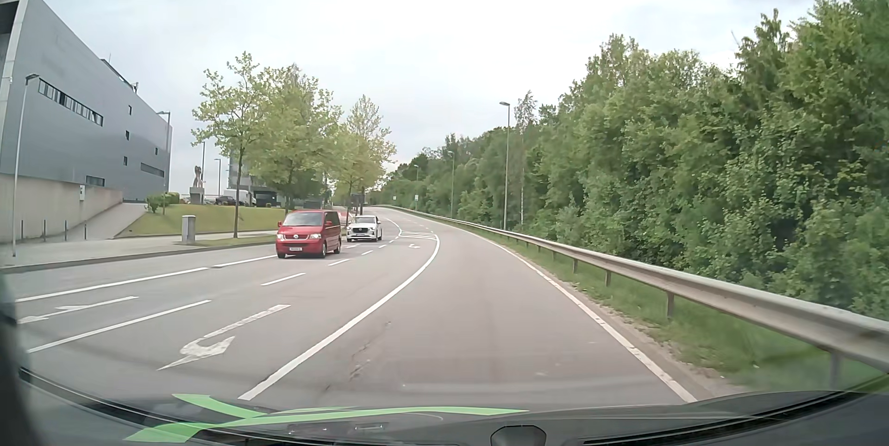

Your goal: Follow the waypoints while adhering to traffic rules and regulations

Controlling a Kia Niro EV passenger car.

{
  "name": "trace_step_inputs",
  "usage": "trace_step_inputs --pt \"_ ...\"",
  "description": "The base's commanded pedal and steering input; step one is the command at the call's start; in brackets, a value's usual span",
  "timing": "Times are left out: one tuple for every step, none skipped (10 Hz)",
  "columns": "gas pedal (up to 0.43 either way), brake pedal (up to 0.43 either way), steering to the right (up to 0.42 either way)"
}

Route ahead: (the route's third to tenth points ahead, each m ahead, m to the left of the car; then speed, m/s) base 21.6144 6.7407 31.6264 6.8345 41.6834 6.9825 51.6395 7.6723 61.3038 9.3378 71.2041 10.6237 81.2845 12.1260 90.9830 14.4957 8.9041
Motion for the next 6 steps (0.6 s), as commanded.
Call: trace_step_inputs --pt "0.059 0.000 -0.012" --pt "0.067 0.000 -0.009" --pt "0.067 0.000 -0.009" --pt "0.079 0.000 -0.008" --pt "0.087 0.000 -0.007" --pt "0.087 0.000 -0.006"
